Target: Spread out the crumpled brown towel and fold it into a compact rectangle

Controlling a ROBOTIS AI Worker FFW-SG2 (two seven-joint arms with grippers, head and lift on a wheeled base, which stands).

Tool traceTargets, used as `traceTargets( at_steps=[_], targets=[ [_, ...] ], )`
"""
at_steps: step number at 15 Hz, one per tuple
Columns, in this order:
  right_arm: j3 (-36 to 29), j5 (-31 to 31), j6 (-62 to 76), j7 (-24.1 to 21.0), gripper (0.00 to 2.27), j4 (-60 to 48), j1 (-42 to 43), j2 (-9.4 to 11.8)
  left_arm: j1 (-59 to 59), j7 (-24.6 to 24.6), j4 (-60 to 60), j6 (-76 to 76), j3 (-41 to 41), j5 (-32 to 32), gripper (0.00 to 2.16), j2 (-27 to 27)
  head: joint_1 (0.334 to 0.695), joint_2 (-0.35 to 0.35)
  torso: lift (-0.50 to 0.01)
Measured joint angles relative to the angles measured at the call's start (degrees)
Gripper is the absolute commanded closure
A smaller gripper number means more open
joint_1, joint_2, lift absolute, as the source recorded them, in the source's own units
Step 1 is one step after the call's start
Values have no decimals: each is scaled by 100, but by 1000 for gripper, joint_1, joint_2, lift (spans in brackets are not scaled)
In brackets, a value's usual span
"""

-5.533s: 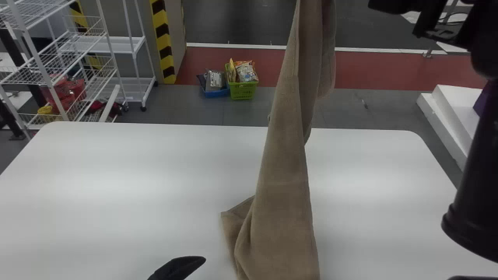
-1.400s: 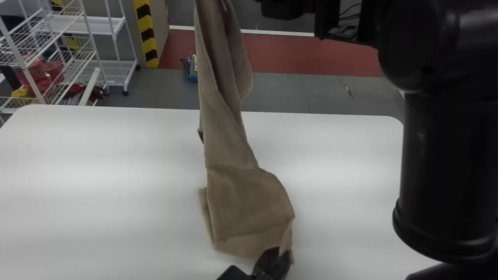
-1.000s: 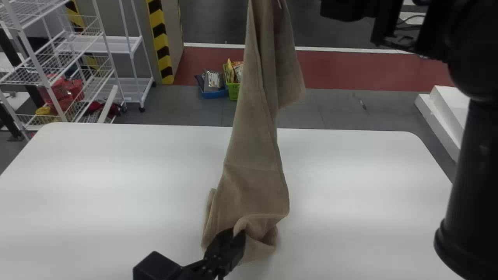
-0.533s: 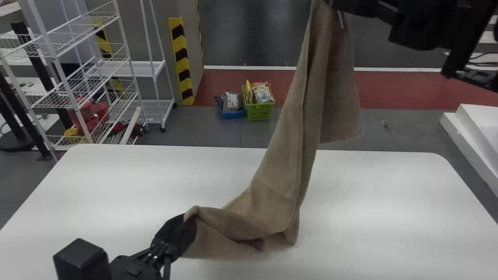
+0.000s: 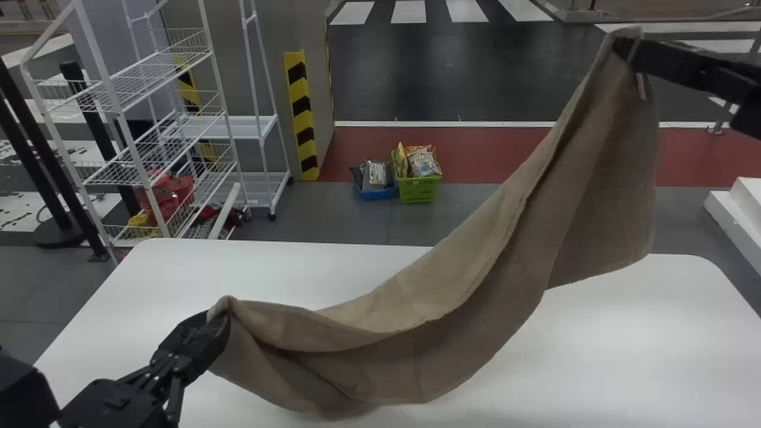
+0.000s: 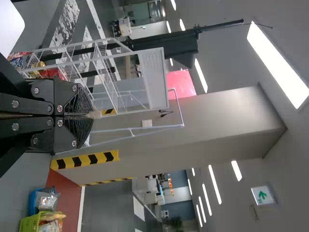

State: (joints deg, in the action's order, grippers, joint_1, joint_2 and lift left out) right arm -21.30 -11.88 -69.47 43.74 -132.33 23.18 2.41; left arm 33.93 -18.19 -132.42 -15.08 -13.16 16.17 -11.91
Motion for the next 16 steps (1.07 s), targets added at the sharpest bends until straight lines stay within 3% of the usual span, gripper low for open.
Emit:
traceTargets(
  at_steps=[2,6,7,8,9,11,16],
  targets=[
    [-217,-177,66,124,1443,-115,-321,117,3,-480,162,-104,5,-274,1227,5,581,22,-127],
    [-286,-220,440,295,1443,-301,-896,162,-213,-1276,826,-233,576,-1793,1214,171,669,-21,-127],
    [-264,-219,457,294,1447,-309,-937,163,-292,-1322,1009,-289,733,-2065,981,187,686,-31,-127],
    [-246,-218,462,292,1443,-310,-956,163,-338,-1330,1137,-346,838,-2246,795,196,695,-39,-127],
    [-228,-219,463,292,1443,-310,-963,163,-363,-1336,1236,-385,926,-2412,795,199,695,-41,-127],
    [-208,-228,456,292,1447,-310,-964,163,-362,-1353,1320,-402,984,-2556,407,200,695,-42,-127],
    [-188,-252,446,285,1443,-307,-964,162,-324,-1400,1161,-387,943,-2614,377,197,695,-36,-127]
  ],
)
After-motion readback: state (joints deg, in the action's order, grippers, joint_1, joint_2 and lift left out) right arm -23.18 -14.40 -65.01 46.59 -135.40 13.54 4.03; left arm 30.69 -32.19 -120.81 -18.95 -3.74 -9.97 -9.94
